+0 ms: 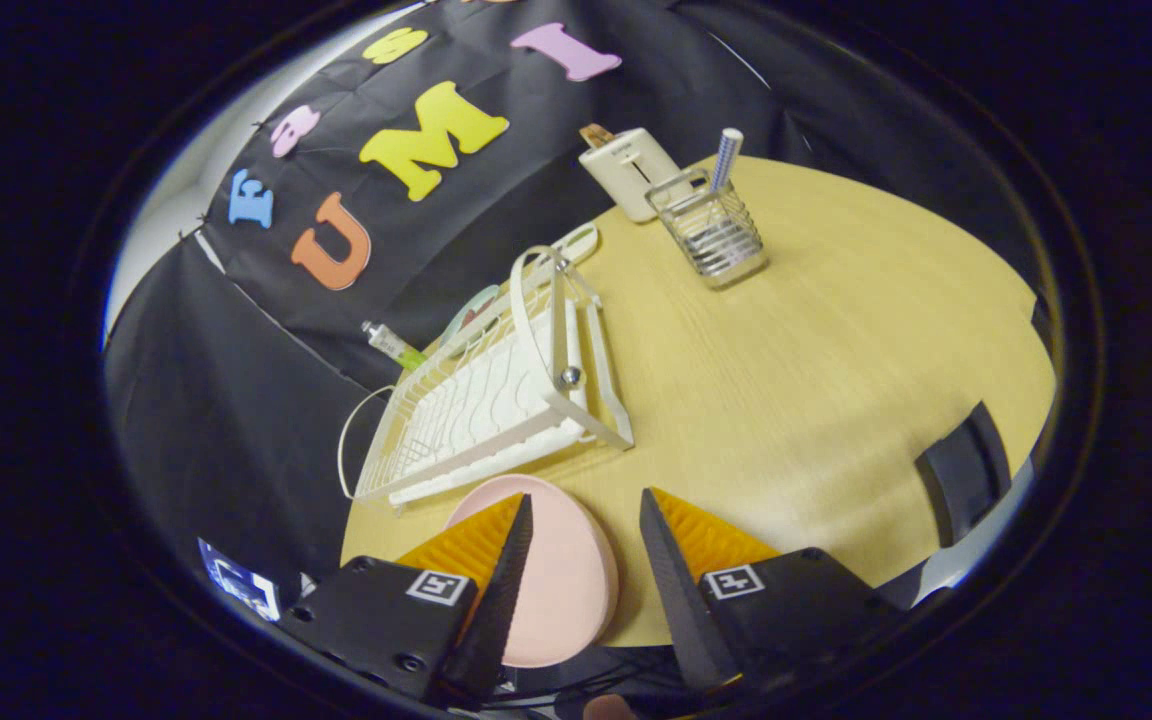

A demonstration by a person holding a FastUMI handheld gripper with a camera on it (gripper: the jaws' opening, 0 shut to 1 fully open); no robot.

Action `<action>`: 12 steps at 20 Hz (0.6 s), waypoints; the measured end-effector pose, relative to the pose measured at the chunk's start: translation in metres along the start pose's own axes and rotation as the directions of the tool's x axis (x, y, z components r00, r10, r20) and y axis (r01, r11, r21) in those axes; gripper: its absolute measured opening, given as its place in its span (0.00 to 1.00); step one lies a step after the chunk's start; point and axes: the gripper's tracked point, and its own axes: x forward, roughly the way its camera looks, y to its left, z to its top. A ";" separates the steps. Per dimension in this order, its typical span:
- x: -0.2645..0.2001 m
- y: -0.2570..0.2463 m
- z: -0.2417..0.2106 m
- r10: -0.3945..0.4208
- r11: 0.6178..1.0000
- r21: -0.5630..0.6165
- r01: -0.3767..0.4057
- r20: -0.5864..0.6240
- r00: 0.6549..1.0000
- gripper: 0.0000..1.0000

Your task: Take the plate from the dish rack, then take the spoon from the basket and place it into the plate.

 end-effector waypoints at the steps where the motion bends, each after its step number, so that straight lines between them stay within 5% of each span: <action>1: -0.007 -0.001 0.009 -0.010 0.999 -0.042 0.012 0.039 0.999 0.77; 5: -0.050 -0.008 0.052 -0.040 0.972 -0.215 0.090 0.228 0.973 0.94; 10: -0.085 -0.039 0.104 -0.052 0.887 -0.387 0.253 0.461 0.886 0.96; 12: -0.080 -0.058 0.113 -0.054 0.877 -0.398 0.270 0.476 0.878 0.96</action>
